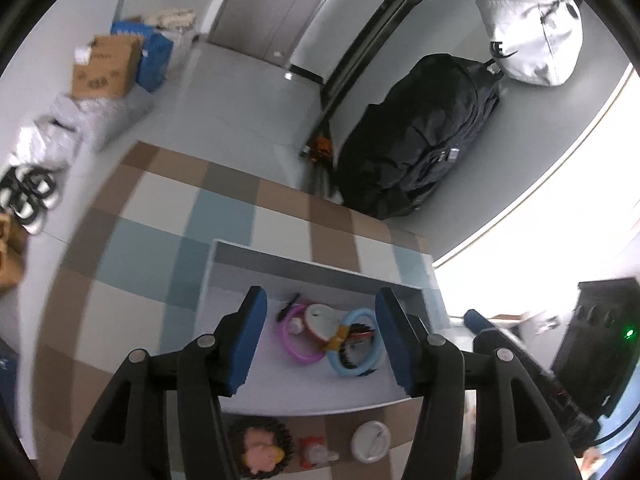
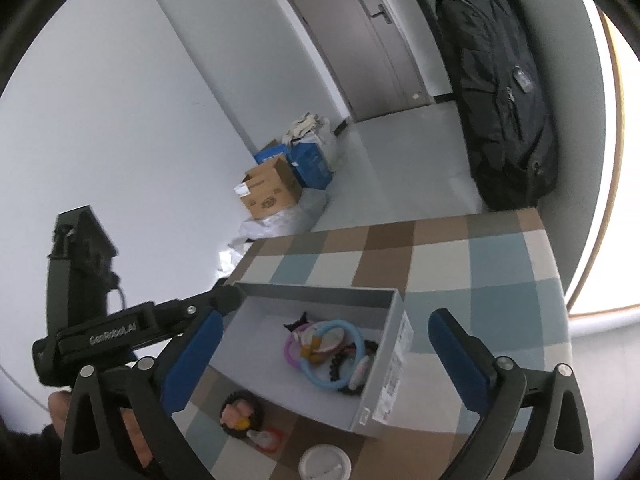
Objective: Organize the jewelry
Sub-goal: 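Move both grippers back to the items beside the grey box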
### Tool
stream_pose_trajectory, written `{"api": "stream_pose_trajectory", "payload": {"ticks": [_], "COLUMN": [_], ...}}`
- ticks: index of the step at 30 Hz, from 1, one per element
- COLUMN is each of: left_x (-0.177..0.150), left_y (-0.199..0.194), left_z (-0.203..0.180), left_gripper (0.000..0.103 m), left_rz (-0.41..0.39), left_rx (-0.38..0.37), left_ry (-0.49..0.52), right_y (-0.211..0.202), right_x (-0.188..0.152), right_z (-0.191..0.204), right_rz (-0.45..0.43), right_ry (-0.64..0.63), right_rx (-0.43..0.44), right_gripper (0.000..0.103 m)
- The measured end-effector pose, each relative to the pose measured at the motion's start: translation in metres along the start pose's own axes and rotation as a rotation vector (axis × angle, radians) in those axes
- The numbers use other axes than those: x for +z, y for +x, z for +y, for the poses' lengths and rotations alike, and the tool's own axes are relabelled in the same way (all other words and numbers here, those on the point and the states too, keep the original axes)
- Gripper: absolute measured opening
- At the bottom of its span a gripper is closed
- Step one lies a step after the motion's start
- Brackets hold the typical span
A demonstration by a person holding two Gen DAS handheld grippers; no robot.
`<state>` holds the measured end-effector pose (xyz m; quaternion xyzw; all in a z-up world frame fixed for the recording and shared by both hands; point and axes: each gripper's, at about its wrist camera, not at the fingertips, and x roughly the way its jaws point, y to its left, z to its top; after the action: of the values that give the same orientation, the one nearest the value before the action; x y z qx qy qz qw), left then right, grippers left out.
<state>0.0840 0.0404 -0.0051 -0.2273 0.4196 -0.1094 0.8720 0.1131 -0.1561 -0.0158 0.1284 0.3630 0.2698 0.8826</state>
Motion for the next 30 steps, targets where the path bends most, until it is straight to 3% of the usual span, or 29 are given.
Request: {"api": "stream_pose_trajectory", "payload": {"ticks": [3, 10, 14, 23, 30], "left_x": [-0.007, -0.023, -0.032, -0.053, -0.067], "left_y": [-0.007, -0.023, -0.032, -0.043, -0.04], "left_z": [-0.001, -0.01, -0.013, -0.023, -0.025], "left_gripper": [0.066, 0.068, 0.078, 0.079, 0.079], "left_rz": [-0.02, -0.058, -0.092, -0.147, -0.115], "left_rx": [0.049, 0.125, 0.174, 0.214, 0.229], "left_ry": [0.012, 0.057, 0.074, 0.122, 0.119], "right_y": [-0.004, -0.017, -0.024, -0.037, -0.044], "right_x": [-0.004, -0.013, -0.019, -0.034, -0.045], "right_z": [-0.002, -0.005, -0.002, 0.011, 0.016], "right_rz": [-0.009, -0.018, -0.01, -0.01, -0.006], "right_ry": [0.011, 0.02, 0.011, -0.094, -0.156], "right_rx": [-0.019, -0.058, -0.071, -0.066, -0.086], "right_gripper": [0.103, 0.103, 0.103, 0.103, 0.103]}}
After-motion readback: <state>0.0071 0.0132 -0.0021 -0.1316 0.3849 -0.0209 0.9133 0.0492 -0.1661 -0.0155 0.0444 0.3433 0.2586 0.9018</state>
